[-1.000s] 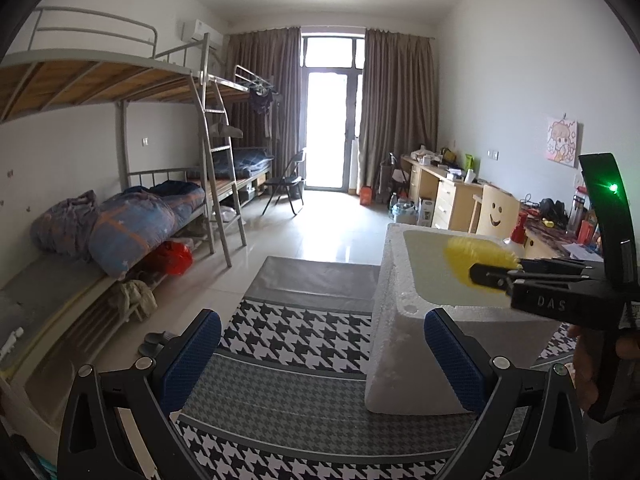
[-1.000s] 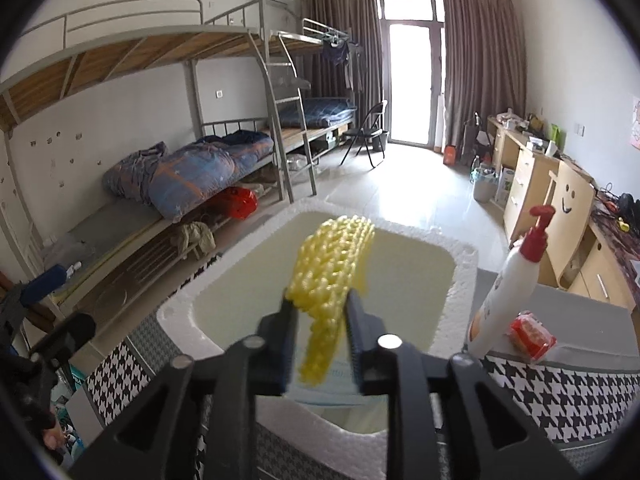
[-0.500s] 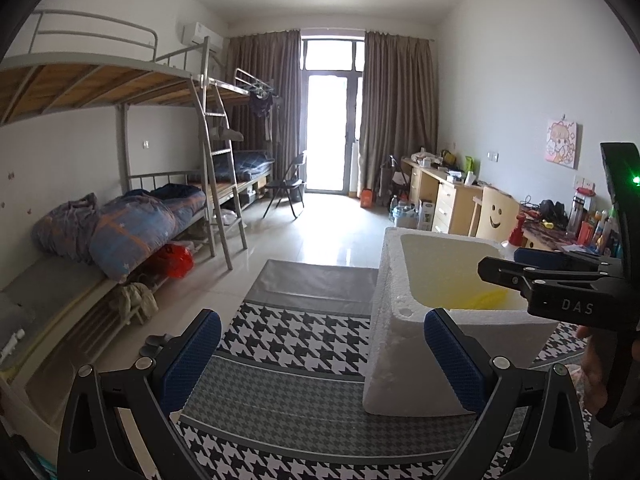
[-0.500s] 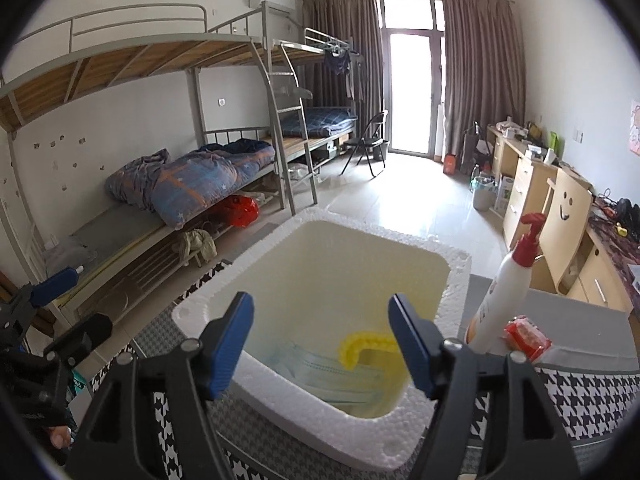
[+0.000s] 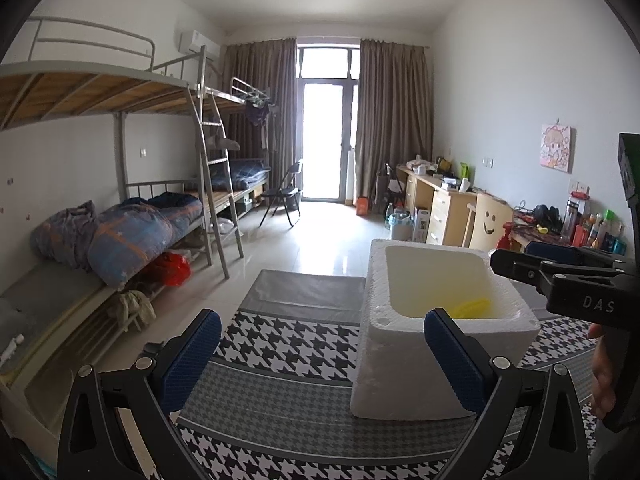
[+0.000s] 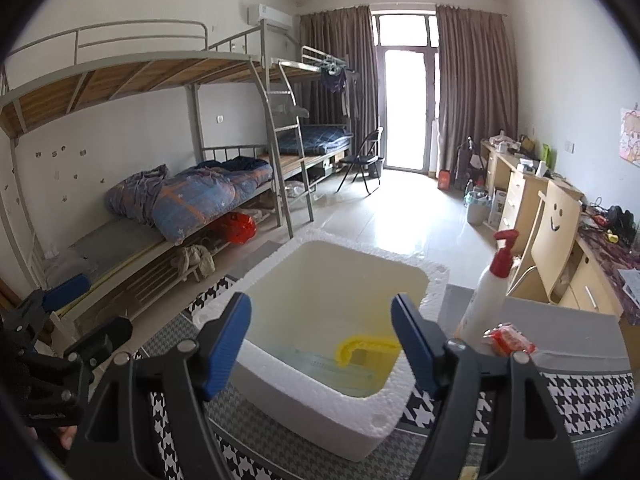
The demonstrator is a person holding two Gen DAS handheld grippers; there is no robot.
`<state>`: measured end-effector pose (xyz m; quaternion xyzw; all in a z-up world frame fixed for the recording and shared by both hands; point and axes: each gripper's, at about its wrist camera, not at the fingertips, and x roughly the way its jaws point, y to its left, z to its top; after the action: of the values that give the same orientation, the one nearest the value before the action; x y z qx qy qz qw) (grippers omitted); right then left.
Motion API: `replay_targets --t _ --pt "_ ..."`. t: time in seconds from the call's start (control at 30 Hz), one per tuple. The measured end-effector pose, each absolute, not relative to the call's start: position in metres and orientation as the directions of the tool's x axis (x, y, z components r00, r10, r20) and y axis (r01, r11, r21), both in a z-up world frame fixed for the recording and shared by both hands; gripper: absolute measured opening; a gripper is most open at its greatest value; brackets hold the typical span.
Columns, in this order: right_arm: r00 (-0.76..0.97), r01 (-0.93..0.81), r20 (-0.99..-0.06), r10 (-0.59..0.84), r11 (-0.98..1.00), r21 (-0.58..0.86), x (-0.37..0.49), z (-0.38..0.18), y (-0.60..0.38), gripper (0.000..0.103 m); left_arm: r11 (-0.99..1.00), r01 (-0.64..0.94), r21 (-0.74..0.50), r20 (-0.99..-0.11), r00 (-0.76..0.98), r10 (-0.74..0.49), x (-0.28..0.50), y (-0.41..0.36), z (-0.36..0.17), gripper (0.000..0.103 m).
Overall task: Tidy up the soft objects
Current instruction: 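Move both tools back toward the green packet on the table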
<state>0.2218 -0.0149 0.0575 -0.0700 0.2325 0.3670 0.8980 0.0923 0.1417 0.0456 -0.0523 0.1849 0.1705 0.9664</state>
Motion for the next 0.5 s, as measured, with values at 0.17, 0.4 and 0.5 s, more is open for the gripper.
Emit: replay_targets --t 0.17,0.4,0.5 --pt "0.641 -0.683 -0.446 0.625 0.729 0.040 0.214 0.062 -0.023 0.081 0.942 -0.335 -0.031 -0.370 0.879 0.301 0.092 0.134 0.048 0.102" --pt "0.674 -0.659 -0.424 0.605 0.752 0.025 0.207 0.066 -0.029 0.092 0.946 -0.322 -0.035 -0.355 0.889 0.290 0.090 0.125 0.053 0.102" --pt "0.678 -0.660 -0.414 0.608 0.751 0.021 0.204 0.069 -0.033 0.094 0.947 -0.318 -0.041 -0.349 0.893 0.284 0.088 0.123 0.055 0.102"
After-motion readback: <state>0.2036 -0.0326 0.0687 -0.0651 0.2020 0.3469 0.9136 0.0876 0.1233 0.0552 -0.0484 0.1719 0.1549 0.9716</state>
